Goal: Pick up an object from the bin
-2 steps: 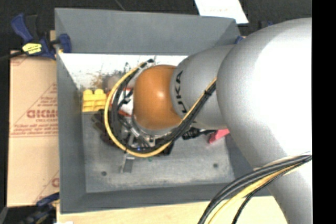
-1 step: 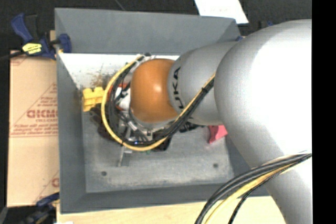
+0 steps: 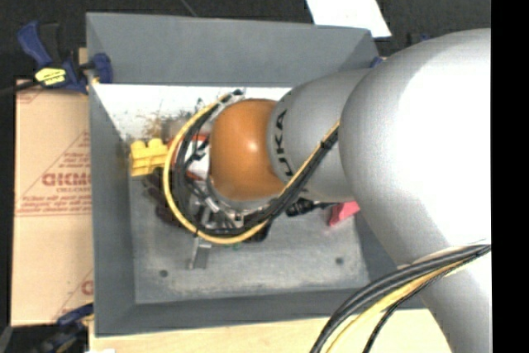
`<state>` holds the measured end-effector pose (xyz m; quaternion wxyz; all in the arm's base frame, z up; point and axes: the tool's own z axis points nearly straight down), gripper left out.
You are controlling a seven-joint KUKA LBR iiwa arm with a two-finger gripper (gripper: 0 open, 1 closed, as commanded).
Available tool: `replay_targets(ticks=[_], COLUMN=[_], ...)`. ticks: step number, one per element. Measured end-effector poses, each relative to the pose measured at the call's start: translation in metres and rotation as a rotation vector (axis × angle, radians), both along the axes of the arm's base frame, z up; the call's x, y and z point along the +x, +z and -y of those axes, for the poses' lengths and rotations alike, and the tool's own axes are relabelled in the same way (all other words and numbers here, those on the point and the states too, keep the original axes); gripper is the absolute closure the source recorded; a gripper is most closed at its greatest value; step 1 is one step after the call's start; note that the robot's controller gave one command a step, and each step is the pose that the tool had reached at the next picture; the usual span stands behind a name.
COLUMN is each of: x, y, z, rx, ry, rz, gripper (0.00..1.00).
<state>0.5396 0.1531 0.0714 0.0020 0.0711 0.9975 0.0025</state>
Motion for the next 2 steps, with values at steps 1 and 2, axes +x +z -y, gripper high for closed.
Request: replay_targets(ticks=[1,2], x=[0.0107,0.0038], y=[0.0003,0.0013], z=[-0.0029,-0.0001], rx=[0.003,0.003], ry=[0.016,0.001], rz=[0.007,0.005], gripper=[0.00,1.00])
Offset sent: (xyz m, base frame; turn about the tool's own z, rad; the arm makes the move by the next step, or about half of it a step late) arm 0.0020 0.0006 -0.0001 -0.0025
